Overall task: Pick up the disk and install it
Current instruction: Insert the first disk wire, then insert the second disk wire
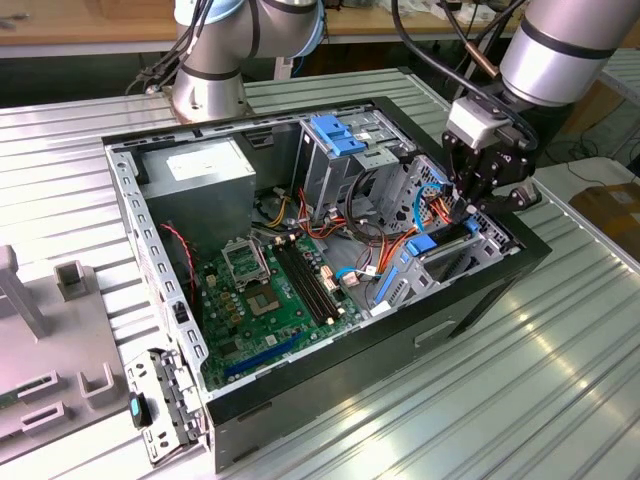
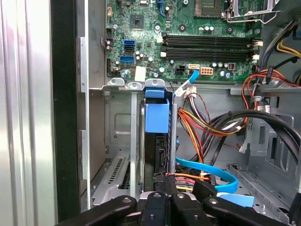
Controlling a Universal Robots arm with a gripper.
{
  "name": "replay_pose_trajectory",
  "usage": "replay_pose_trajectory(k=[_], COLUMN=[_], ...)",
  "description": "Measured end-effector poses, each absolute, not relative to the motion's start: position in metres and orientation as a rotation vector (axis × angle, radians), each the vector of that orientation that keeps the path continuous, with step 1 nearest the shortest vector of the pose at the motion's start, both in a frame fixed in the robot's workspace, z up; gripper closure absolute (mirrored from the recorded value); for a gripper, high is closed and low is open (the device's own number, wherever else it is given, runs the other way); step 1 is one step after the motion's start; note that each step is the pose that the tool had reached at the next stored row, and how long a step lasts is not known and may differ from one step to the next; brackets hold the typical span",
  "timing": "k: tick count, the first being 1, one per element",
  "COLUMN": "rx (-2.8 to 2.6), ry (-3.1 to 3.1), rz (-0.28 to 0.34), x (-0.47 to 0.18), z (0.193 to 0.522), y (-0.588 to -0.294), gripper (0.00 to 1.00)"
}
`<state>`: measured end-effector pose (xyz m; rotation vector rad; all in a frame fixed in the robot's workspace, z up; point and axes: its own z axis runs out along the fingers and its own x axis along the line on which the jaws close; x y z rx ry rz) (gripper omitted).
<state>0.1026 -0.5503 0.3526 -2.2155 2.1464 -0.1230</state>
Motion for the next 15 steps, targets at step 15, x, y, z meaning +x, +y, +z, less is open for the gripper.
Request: replay_pose_trajectory(k=[15], rx=[-2.24], ry=[2.193], rz=[-0.047], x=[0.105], z=[0.383], y=[-0.549], gripper=[0.89])
